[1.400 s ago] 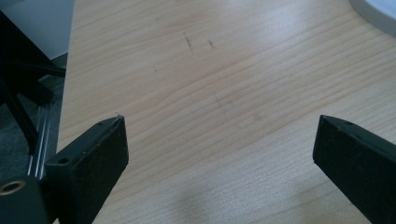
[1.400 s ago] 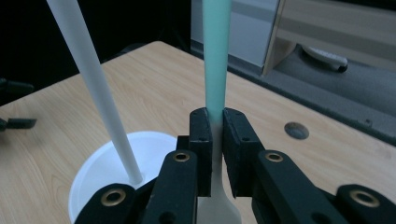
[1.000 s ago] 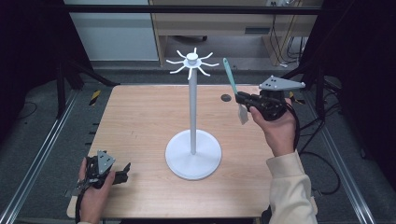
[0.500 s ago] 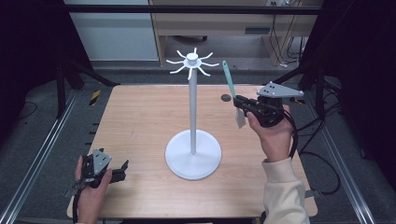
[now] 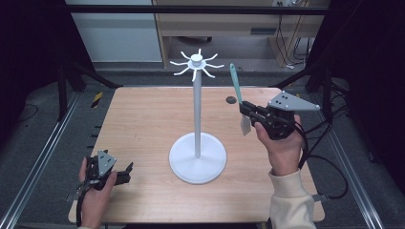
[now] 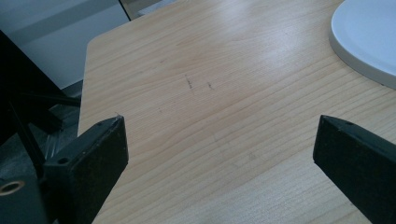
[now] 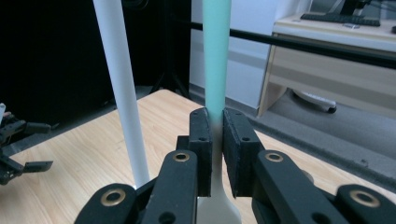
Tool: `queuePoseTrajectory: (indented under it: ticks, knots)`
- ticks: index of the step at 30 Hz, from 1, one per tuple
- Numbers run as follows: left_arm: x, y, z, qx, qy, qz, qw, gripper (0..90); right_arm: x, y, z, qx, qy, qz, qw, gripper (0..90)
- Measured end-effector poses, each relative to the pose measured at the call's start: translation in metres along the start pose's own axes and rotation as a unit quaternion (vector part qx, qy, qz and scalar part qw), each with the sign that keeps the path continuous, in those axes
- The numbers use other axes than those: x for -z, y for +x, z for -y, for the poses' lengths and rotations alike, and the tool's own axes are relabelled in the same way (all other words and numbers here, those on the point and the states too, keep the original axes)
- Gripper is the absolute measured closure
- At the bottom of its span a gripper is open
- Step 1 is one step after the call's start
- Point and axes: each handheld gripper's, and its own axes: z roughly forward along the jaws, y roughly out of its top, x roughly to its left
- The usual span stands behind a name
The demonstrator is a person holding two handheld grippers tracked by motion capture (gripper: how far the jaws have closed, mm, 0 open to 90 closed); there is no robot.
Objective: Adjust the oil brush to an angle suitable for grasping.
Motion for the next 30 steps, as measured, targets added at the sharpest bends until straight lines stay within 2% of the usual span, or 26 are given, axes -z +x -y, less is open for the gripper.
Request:
queuePoseTrajectory:
  ticks: [5,11,20,30]
  knots:
    - [-0.002,0.002,0.001,0.004,0.000,0.000,1.0000,2.9,0.005,0.002,-0.003,-0.008,-0.018,-0.007,0.9998,82.6]
    - [-0.002,0.001,0.000,0.002,0.000,0.000,1.0000,2.9,0.012,0.013,-0.009,0.014,-0.040,-0.007,0.9991,82.6]
    - [-0.002,0.002,0.000,0.003,0.001,0.000,1.0000,2.9,0.014,0.025,-0.012,0.027,-0.041,-0.031,0.9983,82.6]
    - [-0.002,0.001,0.000,0.001,0.002,0.000,1.0000,2.9,0.017,0.038,-0.012,0.037,-0.049,-0.040,0.9973,82.6]
